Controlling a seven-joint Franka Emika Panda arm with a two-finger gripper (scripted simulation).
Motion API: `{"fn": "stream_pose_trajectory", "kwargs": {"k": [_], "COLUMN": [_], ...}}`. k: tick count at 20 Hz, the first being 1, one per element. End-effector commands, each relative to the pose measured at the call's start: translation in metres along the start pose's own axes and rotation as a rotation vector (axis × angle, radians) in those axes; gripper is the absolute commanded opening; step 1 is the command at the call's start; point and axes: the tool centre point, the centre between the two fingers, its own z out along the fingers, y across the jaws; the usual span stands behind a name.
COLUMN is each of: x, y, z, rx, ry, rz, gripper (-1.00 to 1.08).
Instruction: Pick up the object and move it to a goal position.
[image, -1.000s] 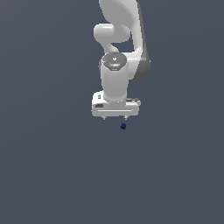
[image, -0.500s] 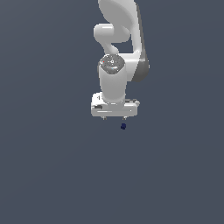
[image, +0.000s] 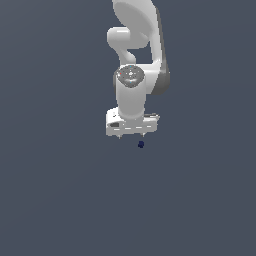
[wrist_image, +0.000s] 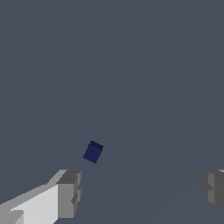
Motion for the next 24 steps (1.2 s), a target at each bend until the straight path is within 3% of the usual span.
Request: {"fn": "stream_pose_trajectory", "kwargs": {"k": [1, 24], "x": [-0.001, -0.019], "y": [-0.001, -0.036], "z": [0.005, 0.068], "rx": [-0.005, -0.052], "ry": [0.000, 0.009], "rz": [-0.049, -0.818], "gripper": [1.00, 1.00]}}
